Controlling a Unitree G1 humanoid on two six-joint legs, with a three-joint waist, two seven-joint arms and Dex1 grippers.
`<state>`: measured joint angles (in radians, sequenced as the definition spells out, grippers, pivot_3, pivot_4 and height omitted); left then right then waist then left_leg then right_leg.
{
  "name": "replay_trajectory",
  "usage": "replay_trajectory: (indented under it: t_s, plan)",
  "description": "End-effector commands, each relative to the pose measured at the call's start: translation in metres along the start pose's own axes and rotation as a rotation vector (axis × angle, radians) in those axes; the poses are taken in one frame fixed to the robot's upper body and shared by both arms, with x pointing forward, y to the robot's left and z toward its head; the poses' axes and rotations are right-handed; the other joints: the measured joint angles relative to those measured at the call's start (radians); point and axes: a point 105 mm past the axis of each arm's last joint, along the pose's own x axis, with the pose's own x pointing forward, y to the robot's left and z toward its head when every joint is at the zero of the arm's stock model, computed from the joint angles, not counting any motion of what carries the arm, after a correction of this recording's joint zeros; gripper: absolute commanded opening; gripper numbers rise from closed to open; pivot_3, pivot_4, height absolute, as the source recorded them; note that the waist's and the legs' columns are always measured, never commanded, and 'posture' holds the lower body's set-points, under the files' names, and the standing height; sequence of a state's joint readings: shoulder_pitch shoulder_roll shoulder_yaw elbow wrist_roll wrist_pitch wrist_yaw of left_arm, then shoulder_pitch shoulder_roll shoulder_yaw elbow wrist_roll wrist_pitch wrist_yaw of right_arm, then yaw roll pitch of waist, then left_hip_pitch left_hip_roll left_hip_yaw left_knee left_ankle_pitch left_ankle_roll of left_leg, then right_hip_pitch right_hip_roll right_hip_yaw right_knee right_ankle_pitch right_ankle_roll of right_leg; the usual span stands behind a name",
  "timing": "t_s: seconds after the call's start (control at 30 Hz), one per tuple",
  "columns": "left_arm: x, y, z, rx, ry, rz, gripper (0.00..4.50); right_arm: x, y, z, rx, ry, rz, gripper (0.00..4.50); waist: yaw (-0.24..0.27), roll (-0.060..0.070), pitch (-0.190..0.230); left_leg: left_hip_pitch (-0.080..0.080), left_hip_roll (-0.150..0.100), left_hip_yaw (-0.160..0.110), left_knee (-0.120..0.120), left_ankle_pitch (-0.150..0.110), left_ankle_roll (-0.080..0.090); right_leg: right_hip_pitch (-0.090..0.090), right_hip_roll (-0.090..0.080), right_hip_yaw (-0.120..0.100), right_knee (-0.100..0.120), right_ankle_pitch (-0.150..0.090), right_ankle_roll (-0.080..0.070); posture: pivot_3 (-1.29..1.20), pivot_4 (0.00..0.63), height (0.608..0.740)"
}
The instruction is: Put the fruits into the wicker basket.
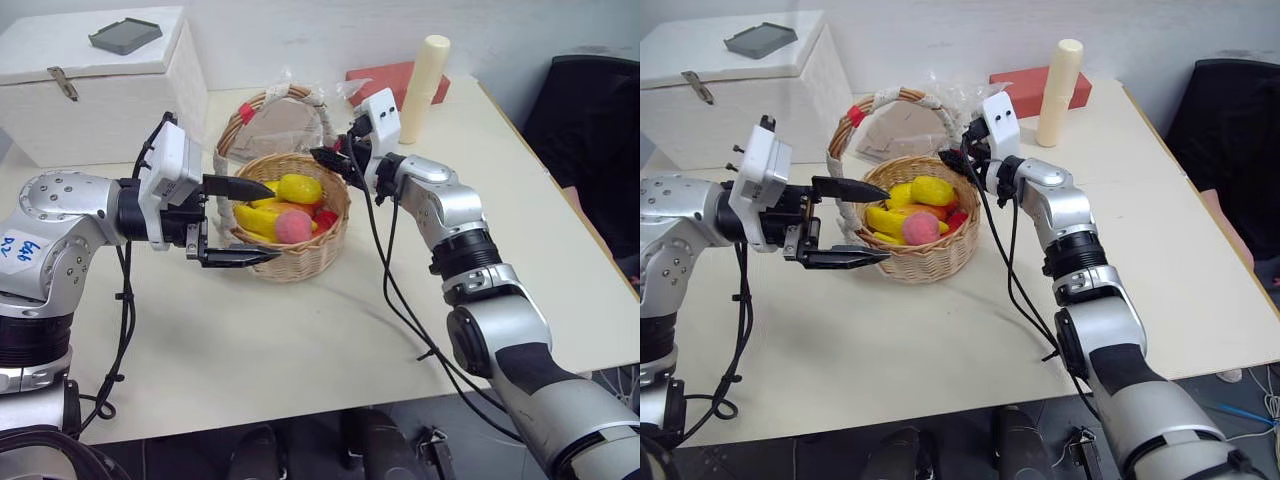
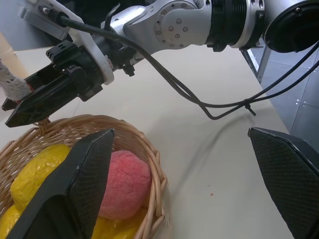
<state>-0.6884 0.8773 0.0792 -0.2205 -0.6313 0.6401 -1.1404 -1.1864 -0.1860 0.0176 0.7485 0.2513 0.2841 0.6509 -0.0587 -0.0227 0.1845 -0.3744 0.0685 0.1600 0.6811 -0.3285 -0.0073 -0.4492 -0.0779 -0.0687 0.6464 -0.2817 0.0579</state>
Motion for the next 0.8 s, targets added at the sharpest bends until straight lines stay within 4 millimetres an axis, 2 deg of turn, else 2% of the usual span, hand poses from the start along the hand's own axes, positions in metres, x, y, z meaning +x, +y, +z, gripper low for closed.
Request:
replay_trajectory:
  t_s: [0.03, 0.07, 0.1, 0.27, 0.33, 0.4, 0.5, 0.57, 0.63, 0.8]
  plan:
    - [-0.002, -0.001, 0.017, 0.048, -0.045, 0.013, 4.5, -0.004, 0.003, 0.02, -0.06, -0.087, 0.016, 0.77, -0.001, 0.0, 0.0, 0.0, 0.0, 0.0, 0.0, 0.0, 0.0, 0.0, 0.0, 0.0, 0.0, 0.0, 0.0, 0.0, 0.15, 0.74]
    - [-0.002, 0.0, 0.018, 0.047, -0.054, 0.012, 4.5, -0.006, 0.003, 0.02, -0.068, -0.091, 0.013, 0.45, -0.001, 0.0, 0.0, 0.0, 0.001, 0.0, 0.0, 0.0, 0.0, 0.0, 0.0, 0.0, 0.0, 0.0, 0.0, 0.0, 0.15, 0.74]
    - [-0.001, 0.0, 0.019, 0.044, -0.063, 0.011, 4.5, -0.008, 0.003, 0.019, -0.076, -0.092, 0.009, 0.34, 0.0, 0.001, 0.0, 0.0, 0.001, 0.0, 0.0, 0.0, 0.0, 0.0, 0.0, 0.0, 0.0, 0.0, 0.0, 0.0, 0.15, 0.74]
    - [0.005, -0.003, 0.02, 0.015, -0.096, -0.006, 4.5, -0.034, -0.008, 0.018, -0.097, -0.117, -0.053, 0.32, 0.004, 0.001, 0.0, 0.0, 0.002, 0.0, 0.0, 0.0, 0.0, 0.0, 0.0, 0.0, 0.0, 0.0, 0.0, 0.0, 0.15, 0.74]
    - [0.009, -0.005, 0.017, -0.003, -0.113, -0.021, 4.5, -0.064, -0.025, 0.029, -0.123, -0.144, -0.152, 0.32, 0.011, 0.001, 0.0, -0.001, 0.002, -0.001, 0.0, 0.0, 0.0, 0.0, 0.0, 0.0, -0.001, 0.0, 0.0, 0.0, 0.15, 0.74]
    - [0.012, -0.008, 0.017, -0.013, -0.127, -0.03, 4.5, -0.083, -0.032, 0.037, -0.143, -0.152, -0.206, 0.32, 0.021, 0.001, 0.001, -0.001, 0.001, -0.002, 0.001, 0.0, 0.0, 0.0, -0.001, -0.001, -0.001, 0.0, 0.001, 0.0, 0.15, 0.74]
    - [0.017, -0.011, 0.021, -0.035, -0.175, -0.072, 4.5, -0.145, -0.066, 0.055, -0.211, -0.128, -0.412, 0.32, 0.032, 0.002, 0.001, -0.002, 0.001, -0.002, 0.001, 0.0, 0.0, 0.0, -0.001, -0.001, -0.002, 0.001, 0.001, 0.0, 0.15, 0.74]
    - [0.018, -0.011, 0.022, -0.038, -0.187, -0.083, 4.5, -0.169, -0.076, 0.06, -0.24, -0.102, -0.494, 0.32, 0.033, 0.002, 0.001, -0.002, -0.001, -0.003, 0.0, 0.0, 0.0, 0.0, -0.001, -0.001, -0.003, 0.0, 0.001, 0.0, 0.15, 0.74]
    - [0.02, -0.007, 0.021, -0.027, -0.198, -0.08, 4.5, -0.202, -0.084, 0.063, -0.26, -0.063, -0.571, 0.32, 0.032, 0.002, 0.001, -0.002, -0.002, -0.002, 0.0, 0.0, 0.0, 0.0, 0.0, -0.001, -0.005, 0.0, 0.001, 0.0, 0.15, 0.74]
    - [0.025, 0.003, 0.014, -0.026, -0.202, -0.086, 4.5, -0.257, -0.09, 0.058, -0.233, -0.001, -0.722, 0.32, 0.026, 0.002, 0.001, 0.002, -0.002, 0.001, 0.0, 0.0, -0.001, 0.001, 0.003, 0.002, -0.005, 0.0, 0.001, 0.0, 0.15, 0.74]
